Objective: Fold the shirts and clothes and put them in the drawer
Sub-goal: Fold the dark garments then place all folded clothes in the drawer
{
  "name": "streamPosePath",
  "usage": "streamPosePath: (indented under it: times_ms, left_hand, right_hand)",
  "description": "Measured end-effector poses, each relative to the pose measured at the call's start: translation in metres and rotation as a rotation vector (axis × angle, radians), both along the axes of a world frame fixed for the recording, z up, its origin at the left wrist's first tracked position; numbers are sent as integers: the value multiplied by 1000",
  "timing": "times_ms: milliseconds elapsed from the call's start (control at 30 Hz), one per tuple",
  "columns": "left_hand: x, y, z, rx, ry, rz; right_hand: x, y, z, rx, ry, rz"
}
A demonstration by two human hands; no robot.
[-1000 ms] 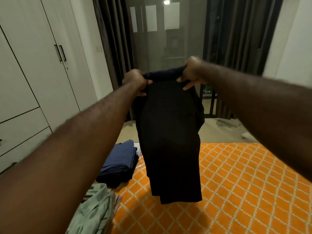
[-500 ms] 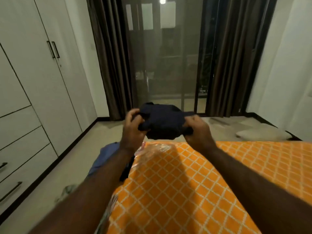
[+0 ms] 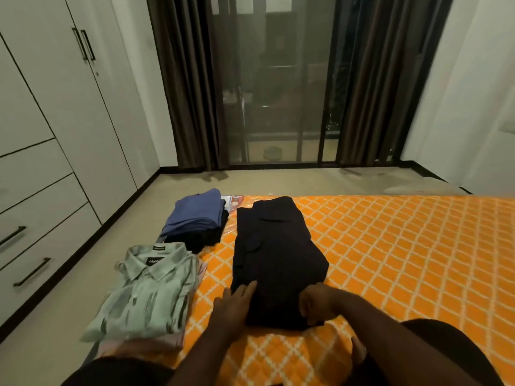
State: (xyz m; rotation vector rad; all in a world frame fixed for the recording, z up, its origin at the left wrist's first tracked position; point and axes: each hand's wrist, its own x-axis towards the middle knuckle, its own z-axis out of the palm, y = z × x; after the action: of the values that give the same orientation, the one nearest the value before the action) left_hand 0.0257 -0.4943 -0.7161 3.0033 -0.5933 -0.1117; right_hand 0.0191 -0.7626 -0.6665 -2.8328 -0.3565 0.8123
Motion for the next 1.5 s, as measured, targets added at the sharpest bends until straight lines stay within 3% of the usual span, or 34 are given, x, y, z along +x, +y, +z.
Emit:
streamPosePath:
  times_ms: [67,267,433,633,800,1000,1233,1367,1500]
  left_hand:
    - [-1,-3,5,91,-38,-28]
    - [23,4,16,109,-208,-71]
    - [45,21,4,212,-119,-71]
    - [65,25,-14,194,6,-116]
    - [70,32,-22,-51,135,-153]
    - [82,38,-56,-493,23,-161]
    - [82,20,-25,-991,-66,-72]
    - [65,6,-1,-1080,-22,14]
    - [61,-8,8,-1087,-117,64]
  right_hand:
    - [-2,-1,4,2,-73,1]
    - [-3,-5,-3,-120,-399,39]
    - [1,-14,-24,-342,-355,104]
    - [21,-39,-45,-275,-263,83]
    - [37,-44,-59,-96,-128,95]
    - [40,-57,-65,168,-98,1]
    - [41,-52,-44,808,-425,-489]
    - [38,-39,-38,919,-459,-677]
    - [40,-34,-41,775,-548,-791]
